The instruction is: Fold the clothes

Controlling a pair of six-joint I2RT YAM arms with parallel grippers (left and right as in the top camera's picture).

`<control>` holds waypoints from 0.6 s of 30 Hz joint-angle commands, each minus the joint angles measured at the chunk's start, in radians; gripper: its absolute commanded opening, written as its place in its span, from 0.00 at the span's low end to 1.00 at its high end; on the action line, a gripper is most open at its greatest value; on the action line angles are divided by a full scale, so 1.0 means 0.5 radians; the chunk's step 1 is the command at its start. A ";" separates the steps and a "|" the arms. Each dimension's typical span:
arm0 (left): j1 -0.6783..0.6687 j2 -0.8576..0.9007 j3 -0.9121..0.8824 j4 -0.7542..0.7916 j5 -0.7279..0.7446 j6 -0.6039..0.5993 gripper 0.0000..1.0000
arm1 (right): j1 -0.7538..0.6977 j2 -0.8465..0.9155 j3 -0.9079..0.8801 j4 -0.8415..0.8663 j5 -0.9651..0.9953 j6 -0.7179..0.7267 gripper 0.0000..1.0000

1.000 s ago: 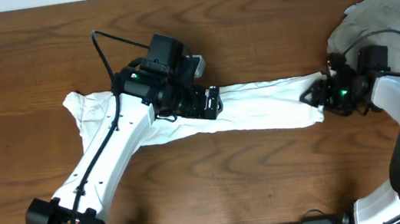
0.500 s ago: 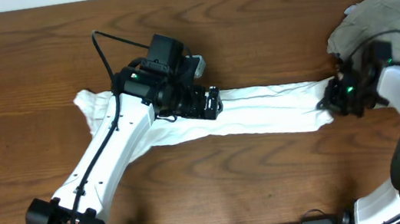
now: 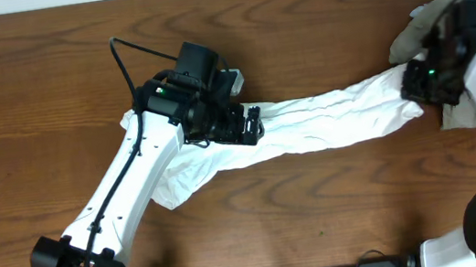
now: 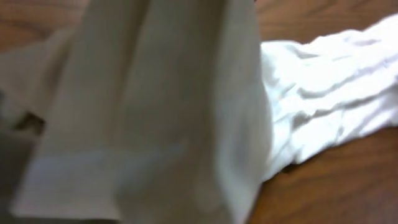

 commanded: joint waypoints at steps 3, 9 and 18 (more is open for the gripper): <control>-0.002 0.016 0.014 -0.025 0.020 0.005 1.00 | 0.278 -0.024 0.030 -0.021 0.269 0.015 0.01; -0.002 0.016 0.014 -0.045 0.020 0.005 1.00 | 0.579 -0.024 0.030 -0.027 0.390 0.105 0.01; -0.002 0.016 0.014 -0.080 0.021 0.004 1.00 | 0.843 -0.022 0.021 -0.024 0.388 0.301 0.07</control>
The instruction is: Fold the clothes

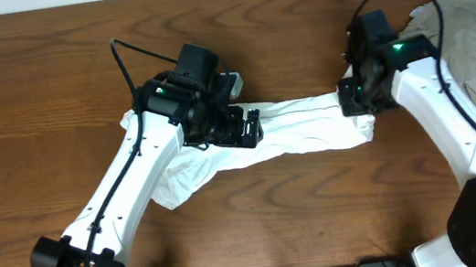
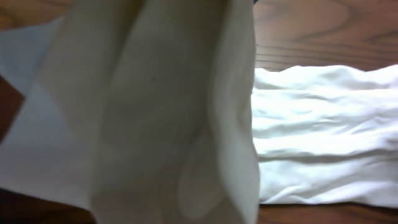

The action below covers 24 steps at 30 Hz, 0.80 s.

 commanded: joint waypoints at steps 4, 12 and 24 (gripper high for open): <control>-0.002 0.016 0.014 -0.008 0.021 0.004 1.00 | 0.125 -0.008 0.021 0.047 -0.018 0.297 0.08; -0.002 0.016 0.014 -0.031 0.021 0.005 1.00 | 0.208 0.085 0.020 0.138 -0.130 0.433 0.17; -0.002 0.016 0.014 -0.037 0.020 0.005 0.99 | 0.291 0.188 0.021 0.216 -0.267 0.470 0.25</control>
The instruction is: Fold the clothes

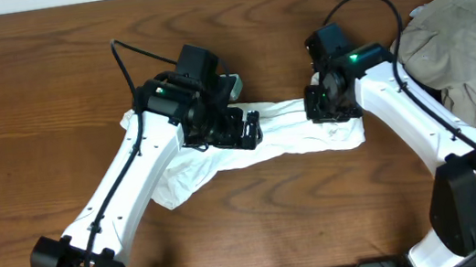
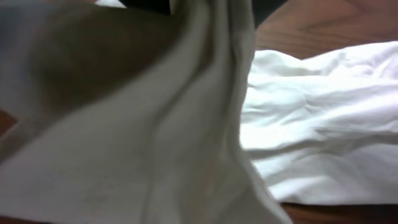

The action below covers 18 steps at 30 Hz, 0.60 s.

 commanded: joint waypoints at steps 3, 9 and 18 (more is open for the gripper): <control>-0.002 0.016 0.014 -0.011 0.019 0.005 1.00 | 0.020 0.002 0.021 0.092 -0.208 0.044 0.32; -0.002 0.016 0.014 -0.012 0.019 0.005 1.00 | 0.020 -0.002 0.029 0.119 -0.294 0.038 0.62; -0.002 0.016 0.014 -0.012 0.019 0.005 0.99 | -0.012 -0.060 0.111 0.069 -0.293 -0.024 0.62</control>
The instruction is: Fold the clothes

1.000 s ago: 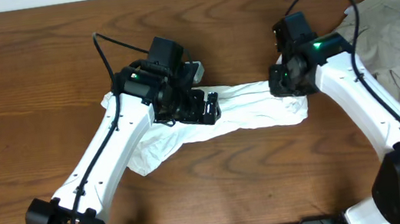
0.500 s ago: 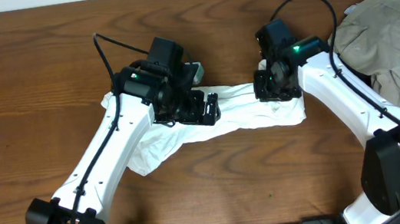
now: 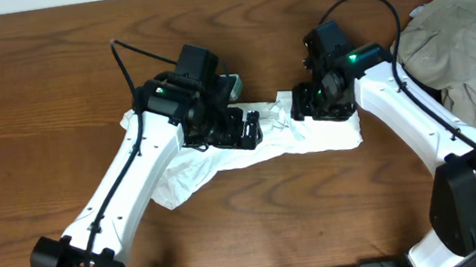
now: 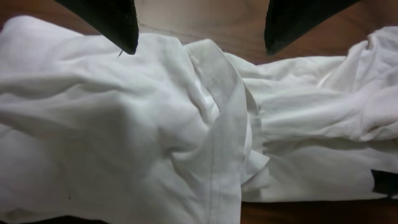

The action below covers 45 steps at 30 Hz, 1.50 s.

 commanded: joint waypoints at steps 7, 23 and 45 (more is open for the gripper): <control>-0.002 0.016 0.014 -0.003 0.019 0.005 0.99 | -0.044 -0.079 0.111 0.005 -0.044 -0.062 0.27; -0.002 0.016 0.014 0.003 0.019 0.005 0.99 | 0.006 0.173 -0.253 0.459 -0.301 0.074 0.01; -0.002 0.016 0.014 0.003 0.020 0.005 0.99 | -0.004 -0.106 -0.172 0.453 -0.596 -0.125 0.01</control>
